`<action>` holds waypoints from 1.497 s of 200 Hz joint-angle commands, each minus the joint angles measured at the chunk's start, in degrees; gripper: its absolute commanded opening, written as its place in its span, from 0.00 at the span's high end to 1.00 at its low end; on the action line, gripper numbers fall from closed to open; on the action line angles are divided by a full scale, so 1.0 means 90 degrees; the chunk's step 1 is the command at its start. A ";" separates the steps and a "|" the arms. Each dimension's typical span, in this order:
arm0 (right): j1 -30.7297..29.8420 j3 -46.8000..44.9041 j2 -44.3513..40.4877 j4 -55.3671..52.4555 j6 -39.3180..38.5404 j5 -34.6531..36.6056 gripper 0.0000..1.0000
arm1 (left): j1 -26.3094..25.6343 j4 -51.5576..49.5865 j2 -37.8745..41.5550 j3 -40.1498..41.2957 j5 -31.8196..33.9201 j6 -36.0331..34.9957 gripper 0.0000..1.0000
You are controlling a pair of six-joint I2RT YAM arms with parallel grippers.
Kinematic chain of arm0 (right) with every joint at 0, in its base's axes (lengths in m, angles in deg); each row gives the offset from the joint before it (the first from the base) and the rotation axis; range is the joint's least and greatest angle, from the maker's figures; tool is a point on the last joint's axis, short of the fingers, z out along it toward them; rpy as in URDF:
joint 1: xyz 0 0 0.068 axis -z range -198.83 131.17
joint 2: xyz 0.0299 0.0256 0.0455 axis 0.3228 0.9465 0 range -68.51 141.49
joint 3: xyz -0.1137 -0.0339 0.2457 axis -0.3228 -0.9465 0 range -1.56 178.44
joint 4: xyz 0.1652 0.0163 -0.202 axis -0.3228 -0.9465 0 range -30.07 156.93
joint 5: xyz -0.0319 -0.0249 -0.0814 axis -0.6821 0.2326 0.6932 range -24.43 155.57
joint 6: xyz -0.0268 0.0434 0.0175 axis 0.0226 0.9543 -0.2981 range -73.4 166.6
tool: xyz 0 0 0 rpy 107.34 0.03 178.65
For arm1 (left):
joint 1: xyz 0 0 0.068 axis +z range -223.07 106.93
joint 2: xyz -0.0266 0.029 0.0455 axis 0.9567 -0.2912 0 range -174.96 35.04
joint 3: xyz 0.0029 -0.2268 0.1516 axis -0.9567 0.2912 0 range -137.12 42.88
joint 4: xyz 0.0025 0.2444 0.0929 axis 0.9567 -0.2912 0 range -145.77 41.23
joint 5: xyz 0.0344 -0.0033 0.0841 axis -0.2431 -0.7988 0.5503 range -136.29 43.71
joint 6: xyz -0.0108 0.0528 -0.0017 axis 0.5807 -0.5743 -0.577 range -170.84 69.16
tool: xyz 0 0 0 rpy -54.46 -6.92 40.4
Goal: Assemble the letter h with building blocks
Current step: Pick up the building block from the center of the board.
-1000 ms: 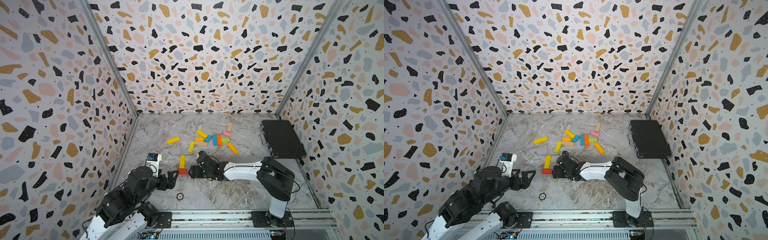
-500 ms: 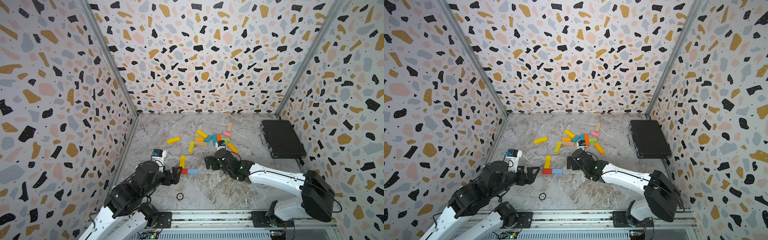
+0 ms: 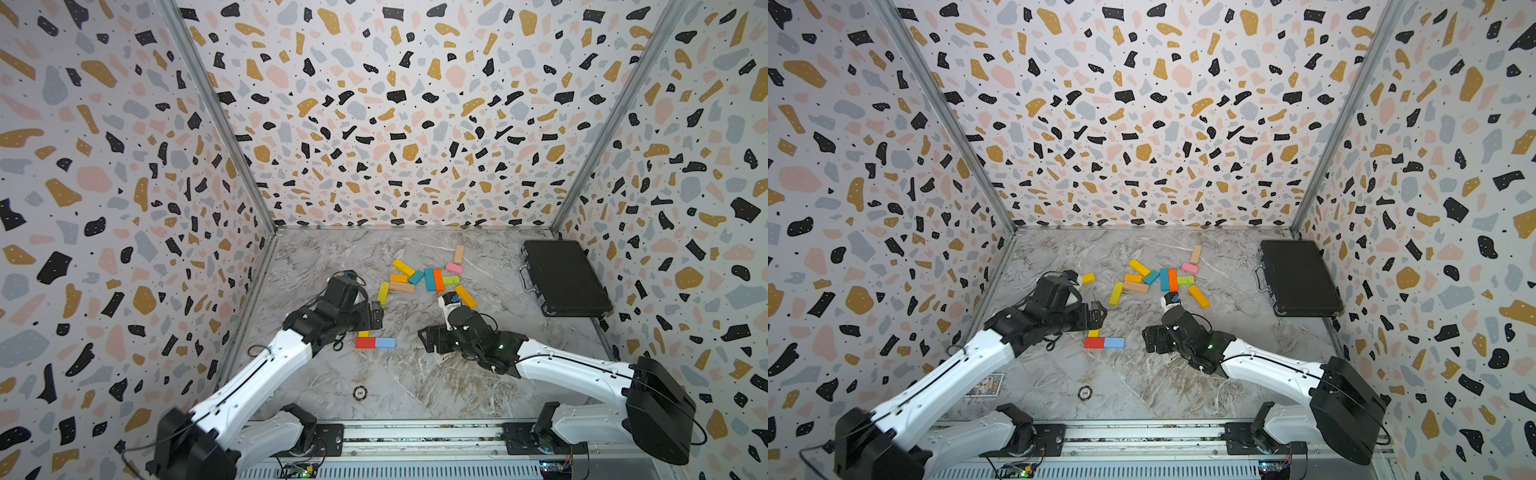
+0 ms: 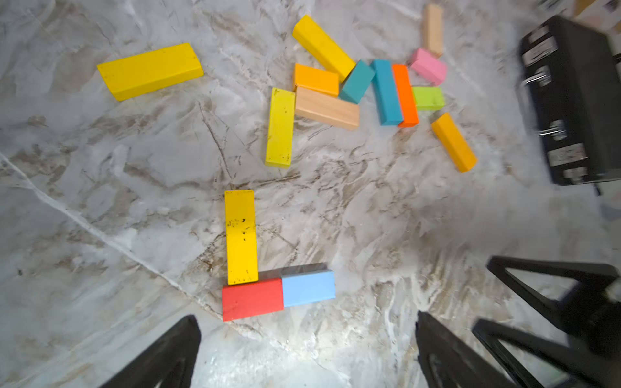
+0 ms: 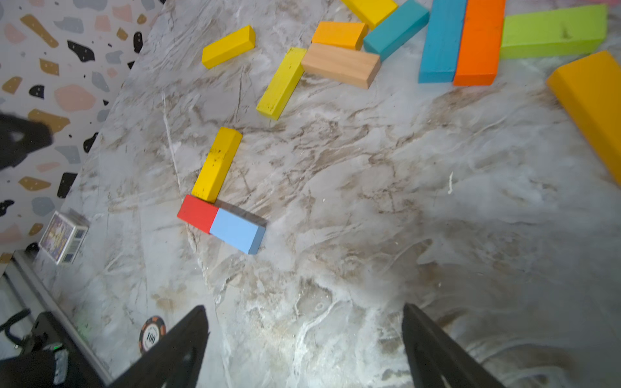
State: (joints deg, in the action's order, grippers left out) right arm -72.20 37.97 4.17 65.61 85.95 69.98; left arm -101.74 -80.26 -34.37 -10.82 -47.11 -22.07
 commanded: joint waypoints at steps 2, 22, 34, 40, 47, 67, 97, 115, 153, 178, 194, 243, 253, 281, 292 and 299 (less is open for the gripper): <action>0.0021 0.0075 0.0008 -0.0283 -0.0207 -0.0471 0.09 | 0.0115 0.0374 -0.1092 -0.0716 0.0136 -0.0581 0.07; 0.0021 -0.0122 0.0063 -0.0190 -0.0211 -0.0658 0.09 | 0.0260 0.0551 -0.2047 -0.1192 0.0053 -0.0839 0.11; 0.0030 -0.0290 0.0024 0.0026 -0.0127 -0.0679 0.09 | 0.0331 0.0657 -0.2585 -0.1452 -0.0149 -0.1008 0.15; 0.0030 -0.0379 -0.0010 0.0122 -0.0108 -0.0723 0.09 | 0.0367 0.0590 -0.2863 -0.1628 -0.0173 -0.1074 0.16; 0.0031 -0.0437 -0.0041 0.0155 -0.0079 -0.0734 0.10 | 0.0398 0.0532 -0.3192 -0.1814 -0.0230 -0.1168 0.19; 0.0031 -0.0538 -0.0159 0.0176 -0.0104 -0.0729 0.10 | 0.0454 0.0403 -0.3952 -0.2256 -0.0200 -0.1331 0.30; 0.0030 -0.0685 -0.0387 0.0157 -0.0166 -0.0679 0.10 | 0.0470 0.0400 -0.4614 -0.2699 -0.0228 -0.1430 0.31; 0.0031 -0.0768 -0.0485 0.0167 -0.0173 -0.0658 0.10 | 0.0471 0.0394 -0.4838 -0.2901 -0.0135 -0.1455 0.32; 0.0031 -0.0818 -0.0593 0.0050 -0.0248 -0.0436 0.10 | 0.0470 -0.0039 -0.5373 -0.3499 0.0251 -0.1499 0.46; 0.0031 -0.0774 -0.0663 -0.0024 -0.0333 -0.0363 0.10 | 0.0470 -0.0223 -0.5569 -0.3696 0.0469 -0.1514 0.50; 0.0031 -0.0750 -0.0701 -0.0067 -0.0387 -0.0305 0.10 | 0.0470 -0.0308 -0.5673 -0.3791 0.0472 -0.1519 0.52; 0.0038 -0.0710 -0.0723 -0.0283 -0.0471 -0.0099 0.10 | 0.0390 -0.0303 -0.5830 -0.3753 0.0520 -0.1542 0.63; 0.0041 -0.0720 -0.0720 -0.0283 -0.0464 -0.0052 0.10 | 0.0363 -0.0257 -0.5816 -0.3738 0.0561 -0.1536 0.67; 0.0050 -0.0740 -0.0693 -0.0323 -0.0467 -0.0001 0.09 | 0.0353 -0.0150 -0.5507 -0.3693 0.0642 -0.1438 0.78; 0.0060 -0.0749 -0.0703 -0.0346 -0.0461 0.0018 0.09 | 0.0328 -0.0075 -0.5226 -0.3649 0.0647 -0.1382 0.79; 0.0070 -0.0759 -0.0721 -0.0347 -0.0457 0.0035 0.09 | 0.0298 -0.0039 -0.5004 -0.3604 0.0679 -0.1348 0.79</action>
State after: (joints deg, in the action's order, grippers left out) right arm -71.93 31.04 -1.18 64.10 82.35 68.80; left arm -98.24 -81.31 -84.95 -43.38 -42.10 -35.12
